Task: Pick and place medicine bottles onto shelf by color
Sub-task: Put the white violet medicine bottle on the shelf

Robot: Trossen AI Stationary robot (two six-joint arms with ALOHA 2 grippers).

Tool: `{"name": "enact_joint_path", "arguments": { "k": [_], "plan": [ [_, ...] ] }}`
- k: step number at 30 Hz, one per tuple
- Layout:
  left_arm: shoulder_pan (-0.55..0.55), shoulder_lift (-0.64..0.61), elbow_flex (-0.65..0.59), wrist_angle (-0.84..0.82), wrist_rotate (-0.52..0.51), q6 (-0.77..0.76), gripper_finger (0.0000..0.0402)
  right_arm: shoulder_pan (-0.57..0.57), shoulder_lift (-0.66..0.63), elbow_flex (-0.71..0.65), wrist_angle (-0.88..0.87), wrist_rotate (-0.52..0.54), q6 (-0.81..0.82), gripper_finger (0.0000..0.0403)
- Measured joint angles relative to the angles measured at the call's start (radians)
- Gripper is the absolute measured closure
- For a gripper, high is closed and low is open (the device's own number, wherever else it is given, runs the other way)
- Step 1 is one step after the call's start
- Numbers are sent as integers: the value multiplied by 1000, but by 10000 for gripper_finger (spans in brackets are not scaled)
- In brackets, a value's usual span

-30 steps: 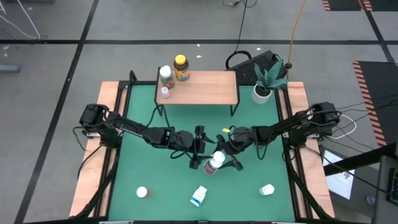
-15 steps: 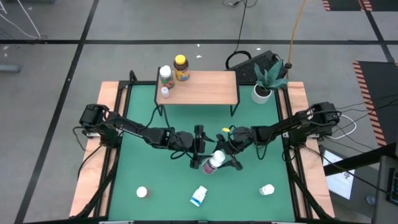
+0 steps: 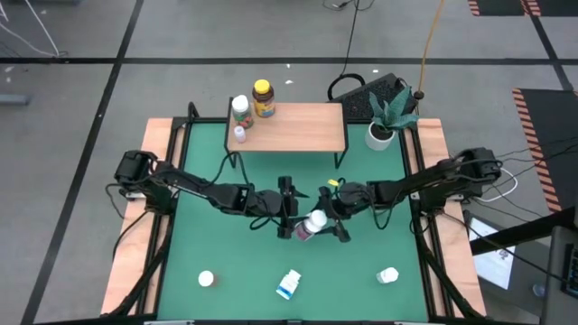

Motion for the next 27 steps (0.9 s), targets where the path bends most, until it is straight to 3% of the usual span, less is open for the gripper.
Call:
{"name": "enact_joint_path", "arguments": {
  "k": [17,24,27],
  "plan": [
    [-1,0,-3,50,-5,-27,105,1,-71,-4,-34,24,-34,115],
    [-1,1,-3,-36,-1,-56,105,1,-122,-3,-107,60,-51,115],
    [-3,10,-9,-97,16,-56,105,0,-161,3,-124,139,-53,115]
  ]
}}
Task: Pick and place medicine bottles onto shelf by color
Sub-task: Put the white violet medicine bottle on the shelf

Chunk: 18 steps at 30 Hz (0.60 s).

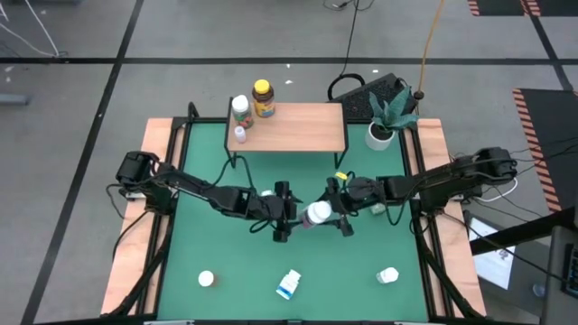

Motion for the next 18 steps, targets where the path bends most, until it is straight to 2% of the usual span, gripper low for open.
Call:
{"name": "enact_joint_path", "arguments": {
  "k": [3,8,18],
  "plan": [
    [2,-3,2,-15,-2,-15,105,1,-44,3,-21,39,1,115],
    [7,16,0,55,10,-31,105,2,-49,-1,22,-19,-8,115],
    [19,54,1,154,34,-31,105,4,-33,-2,97,-29,-12,115]
  ]
}}
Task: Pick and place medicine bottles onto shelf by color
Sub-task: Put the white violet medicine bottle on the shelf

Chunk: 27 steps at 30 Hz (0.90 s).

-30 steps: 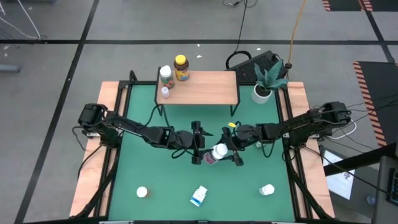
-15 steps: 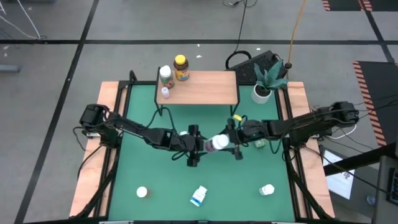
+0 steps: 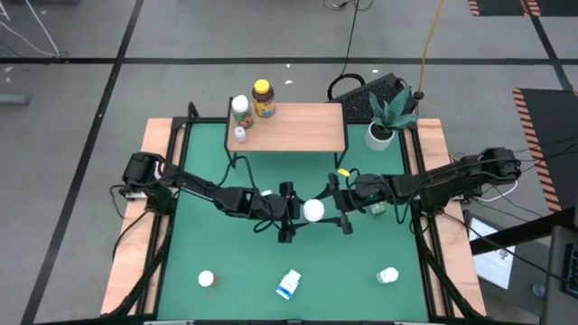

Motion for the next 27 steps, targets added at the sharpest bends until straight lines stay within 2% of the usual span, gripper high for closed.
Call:
{"name": "enact_joint_path", "arguments": {
  "k": [7,18,27],
  "plan": [
    [0,1,-2,50,3,-3,105,4,26,-11,71,-8,8,115],
    [-5,-10,5,-29,3,-2,105,2,-30,-74,90,4,9,115],
    [-4,-61,4,-64,-76,20,105,2,-32,-94,11,-1,20,115]
  ]
}}
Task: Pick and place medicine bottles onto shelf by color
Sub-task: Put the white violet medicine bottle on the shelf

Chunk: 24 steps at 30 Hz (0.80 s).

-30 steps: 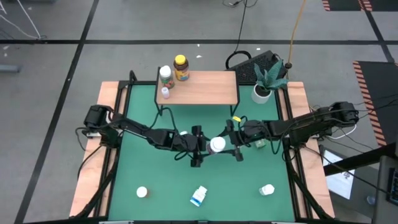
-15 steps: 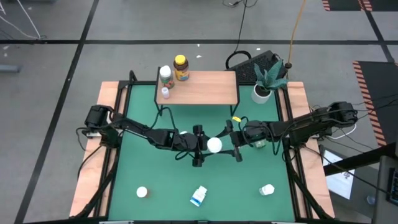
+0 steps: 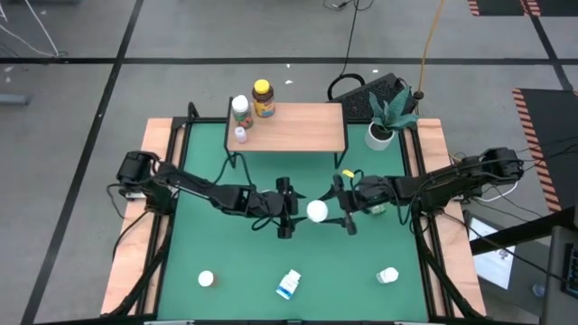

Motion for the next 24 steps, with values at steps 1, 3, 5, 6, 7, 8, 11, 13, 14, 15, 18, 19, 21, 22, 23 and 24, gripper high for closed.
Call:
{"name": "enact_joint_path", "arguments": {
  "k": [1,3,5,6,7,8,11,13,14,15,18,19,21,22,23,24],
  "plan": [
    [0,-8,0,2,-2,4,105,0,0,0,-15,-4,0,115],
    [0,-30,0,-5,-2,17,105,0,0,0,-22,-45,0,115],
    [0,-38,0,32,-1,43,105,0,0,0,-23,-107,-1,115],
    [0,-38,1,53,1,61,105,0,0,0,-21,-139,-1,115],
    [0,-38,1,65,16,80,105,0,0,-1,-14,-163,-2,115],
    [0,-37,0,80,48,103,105,1,0,-1,-1,-181,-1,115],
    [6,-33,-1,127,195,152,105,1,0,-1,22,-202,-5,115],
    [12,-28,2,143,260,150,105,2,6,-1,24,-200,-5,115],
    [15,-28,2,145,275,146,105,1,12,-1,25,-187,-4,115],
    [18,-28,2,153,279,147,102,-1,19,-1,23,-179,-5,115],
    [31,-28,3,169,293,138,84,0,47,-1,31,-179,-4,115],
    [35,-28,3,164,297,136,75,0,57,-1,37,-179,-5,115],
    [42,-27,3,160,297,139,55,-1,69,-1,40,-183,-3,115],
    [45,-27,3,160,301,140,47,-4,76,-1,51,-189,0,115],
    [47,-27,3,160,304,145,39,-8,84,-1,63,-203,2,115],
    [49,-27,3,160,309,151,33,-12,91,-1,72,-210,5,115]
  ]
}}
